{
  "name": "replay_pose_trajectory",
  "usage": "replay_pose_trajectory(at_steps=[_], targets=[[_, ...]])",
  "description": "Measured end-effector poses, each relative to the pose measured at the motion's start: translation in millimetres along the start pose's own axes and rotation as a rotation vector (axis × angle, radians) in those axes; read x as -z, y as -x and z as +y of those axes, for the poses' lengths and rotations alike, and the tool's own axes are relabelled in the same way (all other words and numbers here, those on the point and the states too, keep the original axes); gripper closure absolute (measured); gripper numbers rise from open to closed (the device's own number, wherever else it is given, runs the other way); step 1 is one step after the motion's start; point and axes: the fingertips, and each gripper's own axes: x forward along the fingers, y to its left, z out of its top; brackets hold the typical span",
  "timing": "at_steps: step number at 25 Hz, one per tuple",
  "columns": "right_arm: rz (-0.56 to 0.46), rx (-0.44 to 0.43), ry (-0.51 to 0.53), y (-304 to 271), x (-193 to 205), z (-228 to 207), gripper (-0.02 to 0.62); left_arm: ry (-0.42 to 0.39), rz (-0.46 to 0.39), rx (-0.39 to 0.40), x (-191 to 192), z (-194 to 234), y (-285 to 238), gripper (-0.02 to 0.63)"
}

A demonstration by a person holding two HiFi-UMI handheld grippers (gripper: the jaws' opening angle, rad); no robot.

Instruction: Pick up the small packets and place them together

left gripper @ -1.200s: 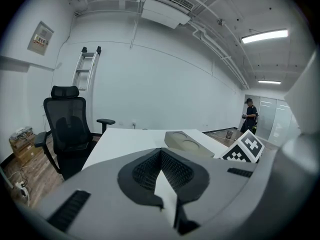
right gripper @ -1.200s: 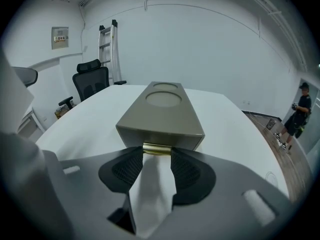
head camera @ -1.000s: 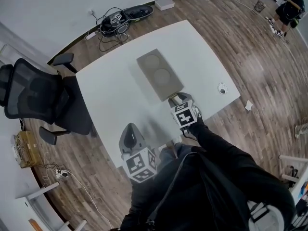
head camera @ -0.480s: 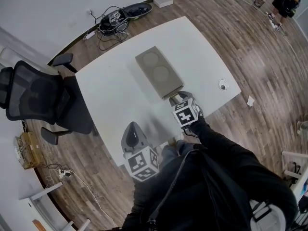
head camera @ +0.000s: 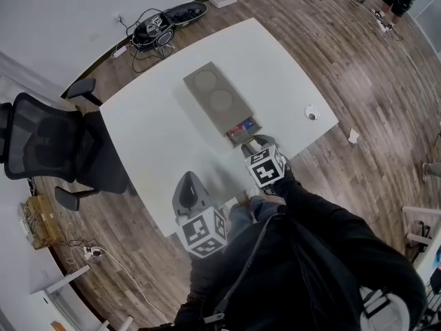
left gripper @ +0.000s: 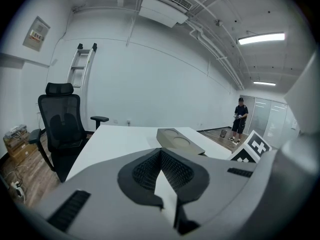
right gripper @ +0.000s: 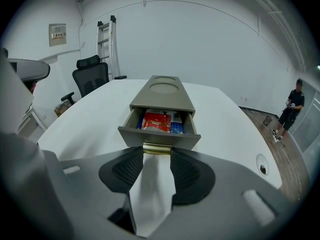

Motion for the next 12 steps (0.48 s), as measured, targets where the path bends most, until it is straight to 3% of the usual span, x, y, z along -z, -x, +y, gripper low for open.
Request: replay_pose_trajectory(at_steps=[12], targets=[[0.031,0.006,-0.018,26.5,36.8,5.1,0.43,-0.006,0.017,0.053,11.7,-17.7,7.0,0.607]])
